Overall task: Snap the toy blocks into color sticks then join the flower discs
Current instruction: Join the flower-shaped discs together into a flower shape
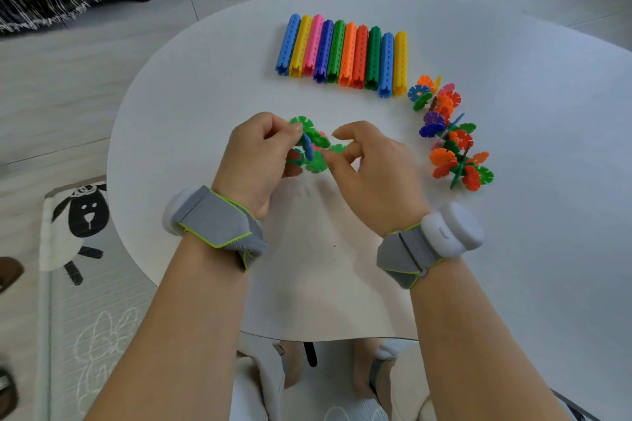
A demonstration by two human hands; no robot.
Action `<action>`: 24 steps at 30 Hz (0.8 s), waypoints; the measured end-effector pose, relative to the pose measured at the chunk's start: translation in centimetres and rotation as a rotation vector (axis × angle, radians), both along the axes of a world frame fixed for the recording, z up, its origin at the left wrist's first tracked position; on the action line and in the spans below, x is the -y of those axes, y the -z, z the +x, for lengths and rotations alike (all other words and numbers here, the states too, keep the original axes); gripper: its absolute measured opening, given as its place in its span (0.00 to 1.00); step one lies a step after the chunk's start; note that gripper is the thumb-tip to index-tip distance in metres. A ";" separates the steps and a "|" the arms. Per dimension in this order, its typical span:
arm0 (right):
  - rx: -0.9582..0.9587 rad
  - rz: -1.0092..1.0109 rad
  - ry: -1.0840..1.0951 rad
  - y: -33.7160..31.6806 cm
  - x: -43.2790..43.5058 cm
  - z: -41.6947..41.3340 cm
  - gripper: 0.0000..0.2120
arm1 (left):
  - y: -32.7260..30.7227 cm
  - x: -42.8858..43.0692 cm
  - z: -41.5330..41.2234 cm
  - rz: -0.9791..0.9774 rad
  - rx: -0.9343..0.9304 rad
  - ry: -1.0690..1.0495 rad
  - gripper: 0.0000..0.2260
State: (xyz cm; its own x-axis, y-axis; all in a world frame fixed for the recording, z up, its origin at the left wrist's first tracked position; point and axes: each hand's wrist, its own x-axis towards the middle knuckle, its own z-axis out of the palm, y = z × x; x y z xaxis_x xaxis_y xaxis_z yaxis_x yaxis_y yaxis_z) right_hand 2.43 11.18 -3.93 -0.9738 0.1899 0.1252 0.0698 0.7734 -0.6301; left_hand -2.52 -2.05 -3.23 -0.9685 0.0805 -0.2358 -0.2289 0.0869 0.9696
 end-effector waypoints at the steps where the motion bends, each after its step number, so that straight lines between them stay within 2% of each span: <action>1: 0.004 0.051 0.012 0.0 -0.3 -0.1 0.13 | -0.1 0.4 -0.3 0.037 0.020 -0.043 0.11; 5: 0.049 0.131 0.114 0.2 -0.9 -1.0 0.16 | -0.6 1.3 -0.8 0.159 0.088 -0.145 0.10; 9: 0.163 0.150 0.107 0.4 -0.9 -1.8 0.19 | -0.6 1.3 -0.5 0.149 0.088 -0.122 0.08; 15: 0.150 0.171 0.103 0.6 0.5 -3.1 0.20 | -0.6 1.6 -0.7 0.131 0.097 -0.120 0.07; 19: 0.179 0.205 0.130 0.9 1.3 -4.0 0.15 | -0.7 1.5 -0.6 0.110 0.100 -0.087 0.07; 24: 0.224 0.161 0.157 0.6 1.2 -4.5 0.09 | -0.9 1.6 -0.7 0.199 0.141 -0.066 0.07</action>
